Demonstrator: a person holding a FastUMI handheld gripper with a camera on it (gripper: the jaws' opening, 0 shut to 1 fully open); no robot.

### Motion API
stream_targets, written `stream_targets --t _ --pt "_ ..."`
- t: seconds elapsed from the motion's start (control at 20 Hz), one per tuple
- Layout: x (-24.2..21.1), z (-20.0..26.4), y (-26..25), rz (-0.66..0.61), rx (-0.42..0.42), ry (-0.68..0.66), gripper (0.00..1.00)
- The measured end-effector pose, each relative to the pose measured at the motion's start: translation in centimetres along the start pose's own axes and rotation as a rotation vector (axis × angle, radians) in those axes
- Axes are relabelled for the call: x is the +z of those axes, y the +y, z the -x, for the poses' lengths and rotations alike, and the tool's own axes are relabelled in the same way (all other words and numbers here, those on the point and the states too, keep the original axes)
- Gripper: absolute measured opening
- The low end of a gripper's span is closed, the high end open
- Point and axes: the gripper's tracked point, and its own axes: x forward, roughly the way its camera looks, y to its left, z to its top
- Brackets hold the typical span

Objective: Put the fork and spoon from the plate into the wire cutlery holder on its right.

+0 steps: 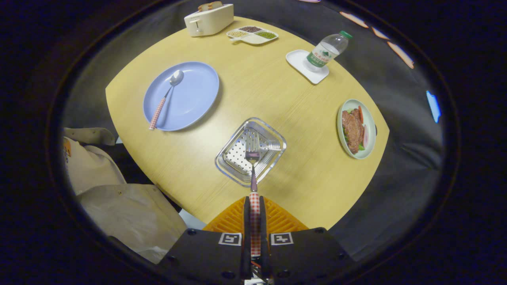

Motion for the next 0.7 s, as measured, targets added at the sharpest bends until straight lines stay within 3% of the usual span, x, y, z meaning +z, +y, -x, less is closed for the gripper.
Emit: stream_targets --t 0.5,0.7 --pt "1.5 -2.4 0.4 0.059 0.018 0.153 0.12" --pt "2.1 -2.7 -0.3 0.041 -0.004 0.145 0.13"
